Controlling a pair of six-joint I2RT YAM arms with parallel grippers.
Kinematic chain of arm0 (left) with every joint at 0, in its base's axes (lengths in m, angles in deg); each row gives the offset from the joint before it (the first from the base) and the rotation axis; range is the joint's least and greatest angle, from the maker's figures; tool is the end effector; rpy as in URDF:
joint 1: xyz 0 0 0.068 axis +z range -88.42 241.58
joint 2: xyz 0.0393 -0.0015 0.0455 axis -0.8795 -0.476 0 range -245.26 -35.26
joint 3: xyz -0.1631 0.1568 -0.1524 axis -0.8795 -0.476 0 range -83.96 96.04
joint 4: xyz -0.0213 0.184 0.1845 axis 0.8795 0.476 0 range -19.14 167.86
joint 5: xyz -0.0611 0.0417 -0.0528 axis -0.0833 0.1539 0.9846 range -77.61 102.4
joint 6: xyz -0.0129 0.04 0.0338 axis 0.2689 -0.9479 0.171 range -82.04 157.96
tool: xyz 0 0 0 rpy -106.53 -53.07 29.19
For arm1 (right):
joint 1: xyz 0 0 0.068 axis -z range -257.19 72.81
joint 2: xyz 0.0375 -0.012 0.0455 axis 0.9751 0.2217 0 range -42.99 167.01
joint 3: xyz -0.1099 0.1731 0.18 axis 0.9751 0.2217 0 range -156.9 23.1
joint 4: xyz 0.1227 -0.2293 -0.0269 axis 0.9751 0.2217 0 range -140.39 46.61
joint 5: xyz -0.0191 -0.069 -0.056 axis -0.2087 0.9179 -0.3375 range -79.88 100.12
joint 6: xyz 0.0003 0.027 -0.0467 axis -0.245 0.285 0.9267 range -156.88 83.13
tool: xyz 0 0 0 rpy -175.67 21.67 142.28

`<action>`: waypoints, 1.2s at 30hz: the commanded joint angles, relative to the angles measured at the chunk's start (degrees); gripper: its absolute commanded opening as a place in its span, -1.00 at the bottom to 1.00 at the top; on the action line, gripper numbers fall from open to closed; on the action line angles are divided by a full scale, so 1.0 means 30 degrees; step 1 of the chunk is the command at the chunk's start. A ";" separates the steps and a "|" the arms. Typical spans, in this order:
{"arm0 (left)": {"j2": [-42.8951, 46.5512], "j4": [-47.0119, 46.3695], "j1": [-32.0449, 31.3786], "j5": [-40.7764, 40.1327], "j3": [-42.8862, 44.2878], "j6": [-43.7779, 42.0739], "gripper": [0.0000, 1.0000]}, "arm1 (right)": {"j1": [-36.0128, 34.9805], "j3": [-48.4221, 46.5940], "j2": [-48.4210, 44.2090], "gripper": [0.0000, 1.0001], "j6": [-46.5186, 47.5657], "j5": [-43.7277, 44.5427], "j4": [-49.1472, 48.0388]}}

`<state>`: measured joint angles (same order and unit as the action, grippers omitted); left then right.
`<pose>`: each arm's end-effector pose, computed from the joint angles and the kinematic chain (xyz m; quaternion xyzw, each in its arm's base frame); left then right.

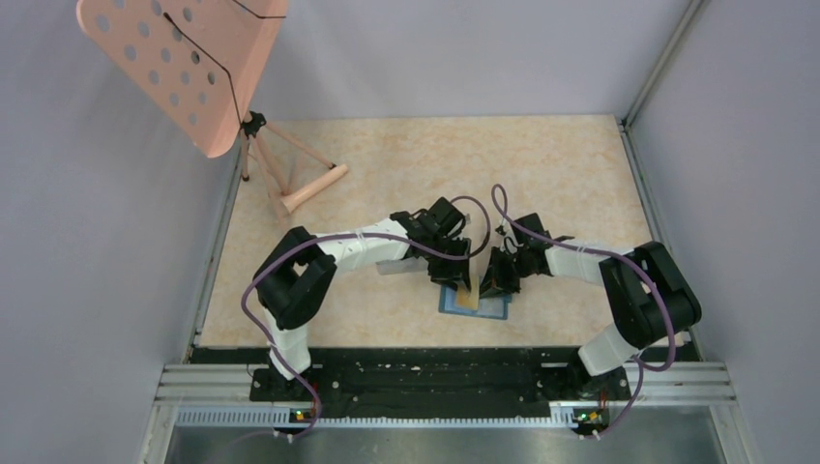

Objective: Put the credit cards into the card holder
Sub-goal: Turn over the card slot in the card holder.

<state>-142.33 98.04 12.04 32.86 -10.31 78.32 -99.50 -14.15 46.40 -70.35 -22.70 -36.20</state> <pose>0.2422 -0.3030 0.1875 0.1211 0.9452 -0.2981 0.0554 0.2301 0.1153 0.1257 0.0336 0.9400 0.3364 0.0446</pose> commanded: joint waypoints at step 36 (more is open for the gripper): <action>-0.2616 -0.1488 -0.0567 0.1250 0.1430 -0.0749 -0.11 | -0.0379 -0.2816 -0.2499 -1.00 0.3196 0.4308 0.5541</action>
<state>-150.44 97.53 10.40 35.99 -4.26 76.83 -99.93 -20.84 41.35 -63.18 -13.35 -22.27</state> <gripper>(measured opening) 0.435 0.003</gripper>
